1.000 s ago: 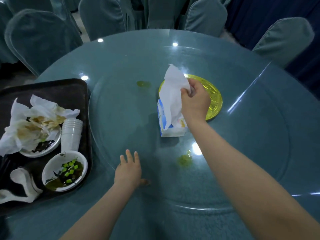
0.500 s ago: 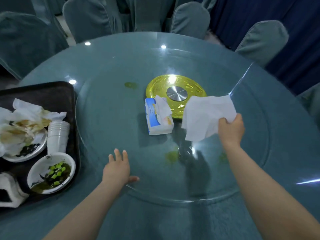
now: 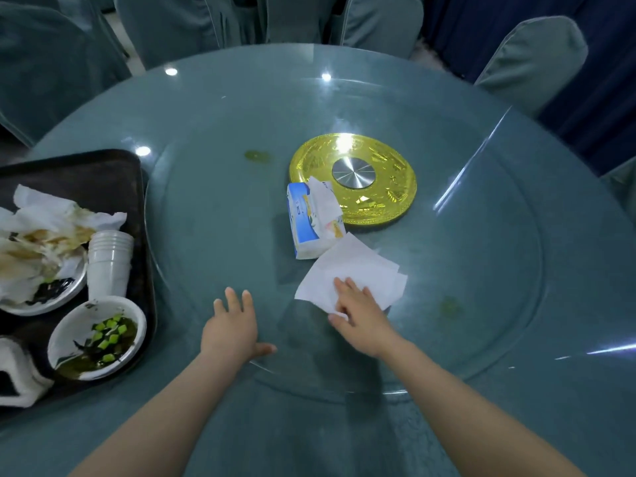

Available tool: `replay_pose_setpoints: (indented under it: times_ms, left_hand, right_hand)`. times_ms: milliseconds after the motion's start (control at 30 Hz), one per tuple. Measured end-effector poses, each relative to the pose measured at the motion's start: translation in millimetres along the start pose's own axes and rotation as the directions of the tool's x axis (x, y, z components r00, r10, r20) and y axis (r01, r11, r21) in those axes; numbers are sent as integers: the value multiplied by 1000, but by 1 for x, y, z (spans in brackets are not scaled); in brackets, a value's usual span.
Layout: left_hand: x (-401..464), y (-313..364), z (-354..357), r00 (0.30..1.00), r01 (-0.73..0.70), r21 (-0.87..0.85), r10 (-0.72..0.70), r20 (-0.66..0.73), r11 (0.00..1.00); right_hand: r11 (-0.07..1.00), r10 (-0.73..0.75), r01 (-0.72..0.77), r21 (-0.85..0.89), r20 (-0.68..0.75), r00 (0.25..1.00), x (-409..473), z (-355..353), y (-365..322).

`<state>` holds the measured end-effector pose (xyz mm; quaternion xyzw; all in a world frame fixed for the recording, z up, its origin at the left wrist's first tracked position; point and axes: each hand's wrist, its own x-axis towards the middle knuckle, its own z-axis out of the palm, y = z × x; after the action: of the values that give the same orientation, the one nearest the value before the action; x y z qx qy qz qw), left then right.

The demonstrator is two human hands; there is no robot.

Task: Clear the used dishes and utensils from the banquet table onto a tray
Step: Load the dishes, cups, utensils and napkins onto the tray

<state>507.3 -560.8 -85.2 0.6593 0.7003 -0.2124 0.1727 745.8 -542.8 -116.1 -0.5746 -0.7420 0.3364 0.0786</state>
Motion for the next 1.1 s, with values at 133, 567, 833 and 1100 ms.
replay_pose_setpoints:
  times_ms: [133, 567, 833, 1100]
  left_hand:
    - [-1, 1, -2, 1000, -4, 17, 4, 6, 1000]
    - [2, 0, 2, 1000, -8, 17, 8, 15, 1000]
    - [2, 0, 0, 1000, -8, 9, 8, 15, 1000]
    - [-2, 0, -2, 1000, -8, 10, 8, 5, 1000]
  right_hand:
    - [999, -26, 23, -25, -130, 991, 6, 10, 0]
    - [932, 78, -99, -350, -76, 994, 25, 17, 11]
    - [936, -192, 195, -292, 39, 981, -22, 36, -7]
    - [941, -174, 197, -276, 107, 979, -64, 15, 37]
